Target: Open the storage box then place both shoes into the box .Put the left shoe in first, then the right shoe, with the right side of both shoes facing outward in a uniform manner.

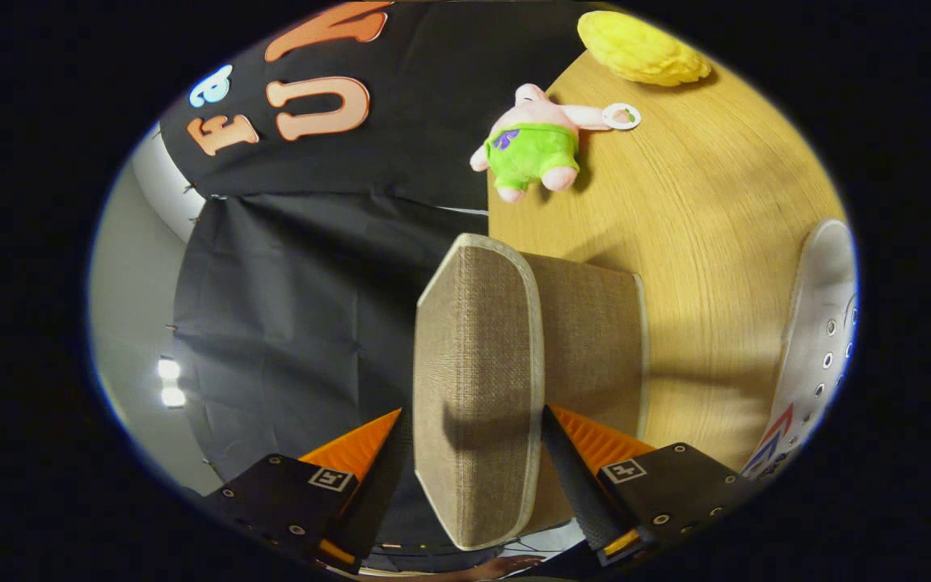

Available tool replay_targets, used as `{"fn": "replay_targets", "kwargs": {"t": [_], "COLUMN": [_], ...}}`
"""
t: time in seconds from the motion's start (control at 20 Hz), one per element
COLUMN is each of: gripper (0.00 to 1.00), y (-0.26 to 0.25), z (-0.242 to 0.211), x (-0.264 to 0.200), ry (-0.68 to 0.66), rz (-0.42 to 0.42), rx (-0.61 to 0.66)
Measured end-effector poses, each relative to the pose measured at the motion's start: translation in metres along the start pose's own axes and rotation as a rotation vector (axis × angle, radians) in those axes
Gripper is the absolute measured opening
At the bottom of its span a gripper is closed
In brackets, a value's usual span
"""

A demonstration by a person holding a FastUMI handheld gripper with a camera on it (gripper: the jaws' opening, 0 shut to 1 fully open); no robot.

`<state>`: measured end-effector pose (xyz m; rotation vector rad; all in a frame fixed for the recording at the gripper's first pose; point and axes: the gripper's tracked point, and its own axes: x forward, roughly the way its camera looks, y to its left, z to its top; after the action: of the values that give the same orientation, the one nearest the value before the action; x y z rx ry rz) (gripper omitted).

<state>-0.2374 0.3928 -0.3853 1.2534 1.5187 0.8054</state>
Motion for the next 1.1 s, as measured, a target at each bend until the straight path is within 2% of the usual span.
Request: {"fn": "replay_targets", "kwargs": {"t": [0.25, 0.35, 0.5, 0.55, 0.7, 0.8, 0.9, 1.05, 1.1], "gripper": [0.95, 0.89, 0.72, 0.69, 0.40, 0.29, 0.21, 0.11, 0.05], "y": [0.008, 0.015, 0.011, 0.013, 0.018, 0.006, -0.007, 0.011, 0.017], "z": [0.019, 0.021, 0.016, 0.015, 0.009, 0.011, 0.008, 0.010, 0.010], "x": [-0.022, -0.030, -0.025, -0.022, -0.019, -0.011, -0.005, -0.006, -0.008], "ry": [-0.037, -0.048, -0.026, -0.020, -0.010, -0.018, -0.020, -0.018, -0.020], "rz": [0.047, 0.076, 0.072, 0.088, 0.098, 0.044, -0.013, 0.035, 0.037], "rx": [0.021, 0.021, 0.002, -0.008, -0.007, -0.017, -0.028, -0.004, -0.004]}}
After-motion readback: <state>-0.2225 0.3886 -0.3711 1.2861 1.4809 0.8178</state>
